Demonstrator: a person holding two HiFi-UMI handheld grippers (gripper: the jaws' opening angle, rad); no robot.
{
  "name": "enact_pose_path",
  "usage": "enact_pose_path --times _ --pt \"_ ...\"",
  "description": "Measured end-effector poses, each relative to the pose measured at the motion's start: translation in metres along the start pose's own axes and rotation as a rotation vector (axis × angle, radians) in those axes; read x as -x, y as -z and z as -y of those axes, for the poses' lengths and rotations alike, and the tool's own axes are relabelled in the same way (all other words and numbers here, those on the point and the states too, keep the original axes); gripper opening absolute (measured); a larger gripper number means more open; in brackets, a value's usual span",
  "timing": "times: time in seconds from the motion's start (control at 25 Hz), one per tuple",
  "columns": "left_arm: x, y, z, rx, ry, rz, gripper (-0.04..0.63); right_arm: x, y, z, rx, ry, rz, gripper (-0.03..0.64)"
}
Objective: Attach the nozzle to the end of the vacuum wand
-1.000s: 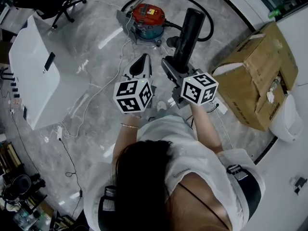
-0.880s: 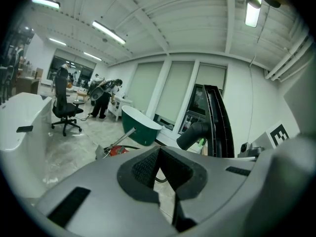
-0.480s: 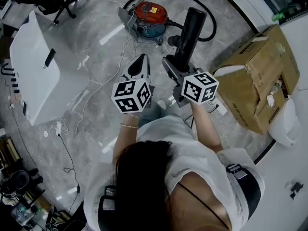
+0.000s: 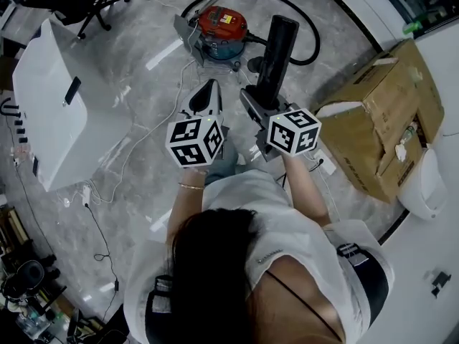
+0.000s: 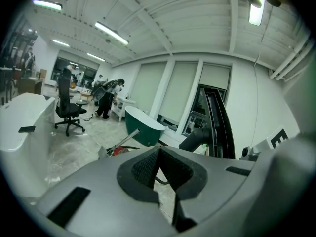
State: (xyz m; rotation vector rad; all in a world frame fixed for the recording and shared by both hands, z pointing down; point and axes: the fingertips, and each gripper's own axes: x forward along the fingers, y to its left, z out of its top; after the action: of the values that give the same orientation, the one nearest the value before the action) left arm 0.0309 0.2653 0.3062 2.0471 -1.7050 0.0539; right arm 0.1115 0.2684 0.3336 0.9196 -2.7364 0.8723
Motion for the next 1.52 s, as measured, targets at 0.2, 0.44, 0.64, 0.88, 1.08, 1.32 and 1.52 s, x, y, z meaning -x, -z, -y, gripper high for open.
enact_pose_path --times 0.2,0.44,0.64,0.88,1.08,1.32,1.52 --pt "-0.011 -0.004 0.0 -0.021 0.003 0.002 0.003 -0.008 -0.003 0.011 -0.014 0.013 -0.006 0.078" --pt "-0.026 -0.01 -0.022 -0.012 -0.003 0.024 0.003 -0.03 -0.009 0.017 -0.034 0.001 0.004 0.078" --pt "-0.048 -0.013 -0.033 -0.026 0.008 0.008 0.003 -0.048 -0.017 0.031 -0.054 0.008 0.003 0.078" --pt "-0.084 -0.028 -0.056 -0.043 0.023 -0.005 0.003 -0.083 -0.036 0.048 -0.053 0.026 0.006 0.078" --pt "-0.114 -0.05 -0.071 -0.065 0.04 0.009 0.003 -0.108 -0.053 0.059 -0.078 0.034 0.015 0.078" --pt "-0.148 -0.065 -0.088 -0.085 0.077 -0.015 0.003 -0.14 -0.069 0.076 -0.138 0.05 0.032 0.078" --pt "-0.173 -0.071 -0.106 -0.069 0.096 -0.042 0.003 -0.163 -0.08 0.087 -0.144 0.083 0.034 0.078"
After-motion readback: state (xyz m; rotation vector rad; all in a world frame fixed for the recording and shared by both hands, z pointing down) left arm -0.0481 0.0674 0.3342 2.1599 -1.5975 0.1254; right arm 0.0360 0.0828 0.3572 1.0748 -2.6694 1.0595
